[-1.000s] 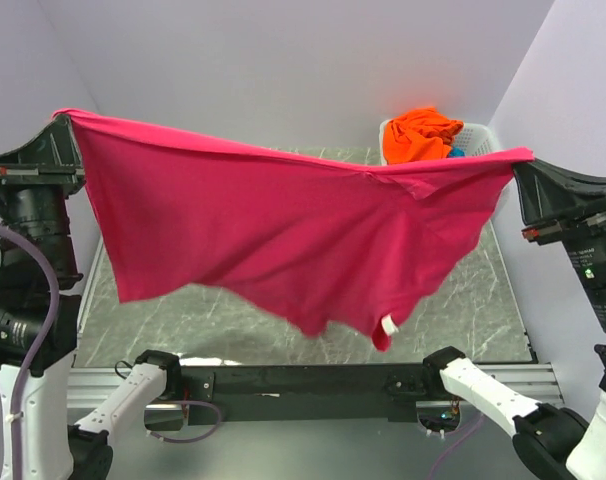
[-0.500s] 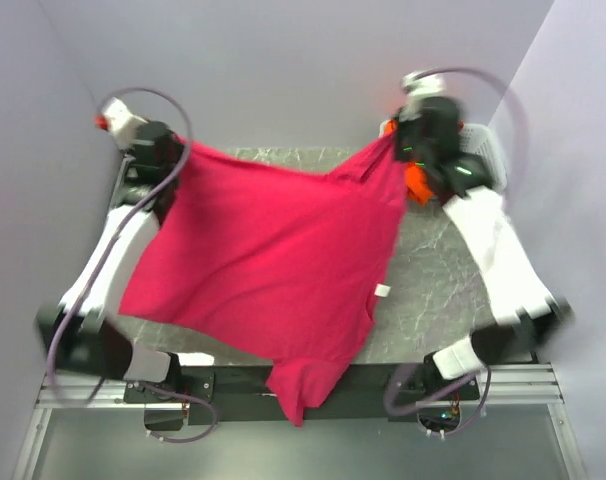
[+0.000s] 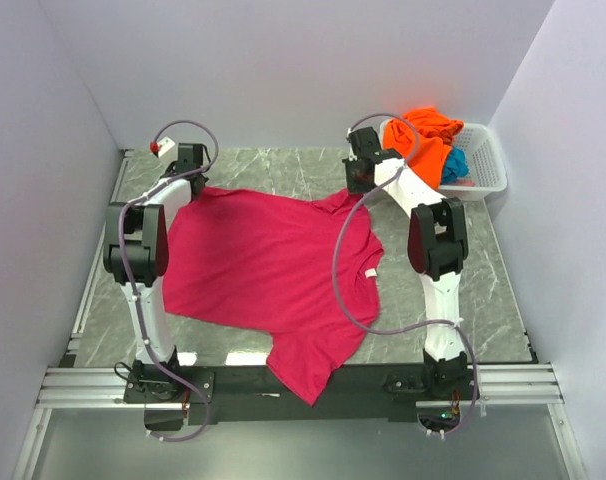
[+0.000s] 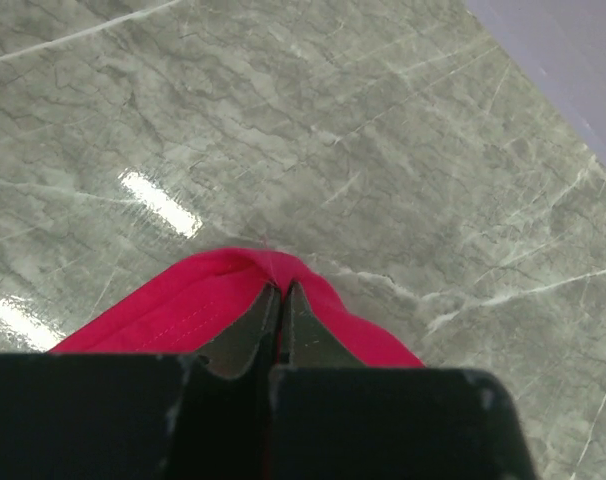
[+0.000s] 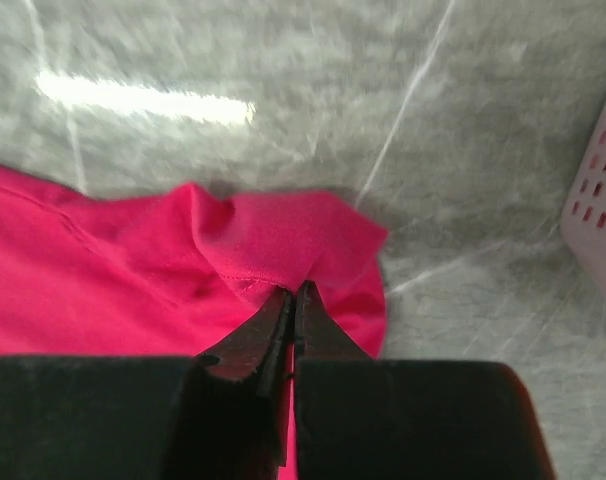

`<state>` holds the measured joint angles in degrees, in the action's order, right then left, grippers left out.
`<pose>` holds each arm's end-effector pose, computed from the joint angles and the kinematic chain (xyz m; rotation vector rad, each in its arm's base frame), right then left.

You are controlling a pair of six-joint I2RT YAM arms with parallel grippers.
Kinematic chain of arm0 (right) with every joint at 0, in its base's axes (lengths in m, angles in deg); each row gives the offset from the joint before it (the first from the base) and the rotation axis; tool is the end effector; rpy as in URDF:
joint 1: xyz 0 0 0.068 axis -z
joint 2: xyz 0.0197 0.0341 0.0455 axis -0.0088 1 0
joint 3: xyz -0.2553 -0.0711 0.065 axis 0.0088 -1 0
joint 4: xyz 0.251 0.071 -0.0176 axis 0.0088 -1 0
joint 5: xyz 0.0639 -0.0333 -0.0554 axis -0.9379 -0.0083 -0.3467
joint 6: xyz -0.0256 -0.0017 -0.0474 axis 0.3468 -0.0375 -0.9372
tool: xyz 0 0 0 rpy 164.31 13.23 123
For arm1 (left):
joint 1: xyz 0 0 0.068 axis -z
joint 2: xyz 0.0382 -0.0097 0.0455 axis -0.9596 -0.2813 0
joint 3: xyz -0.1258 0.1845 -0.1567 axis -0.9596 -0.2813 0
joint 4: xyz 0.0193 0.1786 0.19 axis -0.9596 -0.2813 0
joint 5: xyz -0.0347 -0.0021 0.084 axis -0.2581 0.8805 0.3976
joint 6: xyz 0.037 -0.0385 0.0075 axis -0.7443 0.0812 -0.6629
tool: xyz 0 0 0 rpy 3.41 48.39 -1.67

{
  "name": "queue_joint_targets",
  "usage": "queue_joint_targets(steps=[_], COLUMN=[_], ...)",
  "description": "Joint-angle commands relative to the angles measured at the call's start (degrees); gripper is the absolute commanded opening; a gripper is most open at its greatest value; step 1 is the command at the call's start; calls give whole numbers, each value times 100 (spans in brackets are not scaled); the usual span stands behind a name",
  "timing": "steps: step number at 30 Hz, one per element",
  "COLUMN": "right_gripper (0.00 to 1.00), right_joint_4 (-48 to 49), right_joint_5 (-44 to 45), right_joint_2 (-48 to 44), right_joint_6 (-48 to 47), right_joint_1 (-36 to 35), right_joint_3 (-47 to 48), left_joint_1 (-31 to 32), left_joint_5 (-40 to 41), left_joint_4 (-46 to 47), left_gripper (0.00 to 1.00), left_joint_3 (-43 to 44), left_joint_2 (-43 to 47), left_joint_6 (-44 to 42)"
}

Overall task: Fold and stack the t-shirts
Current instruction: Fold the tshirt

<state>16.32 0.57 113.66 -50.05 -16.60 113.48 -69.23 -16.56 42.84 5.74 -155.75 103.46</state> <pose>0.4773 0.1450 0.2153 -0.2391 2.4954 0.0975 0.4682 -0.0199 0.1933 -0.9387 1.9780 0.0838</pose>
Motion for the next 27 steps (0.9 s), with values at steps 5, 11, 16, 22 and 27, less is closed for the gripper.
queue_joint_targets(steps=[5, 11, 16, 22, 27], right_gripper=[0, 0, 0, 0, 0], right_joint_4=[57, 75, 320, 338, 277], right_joint_5=[-69, -131, -272, -105, 106], right_joint_2=[-469, -1295, -2156, -2903, -3465], right_joint_6=[445, 884, 1131, 1359, 1728], right_joint_1=[14, -39, -153, -425, -688], right_joint_3=[-36, -1117, -2337, -3200, -3710], left_joint_1=[-82, -126, -126, -144, -196], left_joint_5=[-2, 209, 261, 428, 578], left_joint_4=[217, 59, 85, -64, -319], left_gripper=[1, 1, 1, 1, 1], left_joint_3=[32, -442, -960, -1515, -1805], left_joint_2=[287, 867, 1289, 1719, 1983], left_joint_6=[54, 309, 379, 748, 985])
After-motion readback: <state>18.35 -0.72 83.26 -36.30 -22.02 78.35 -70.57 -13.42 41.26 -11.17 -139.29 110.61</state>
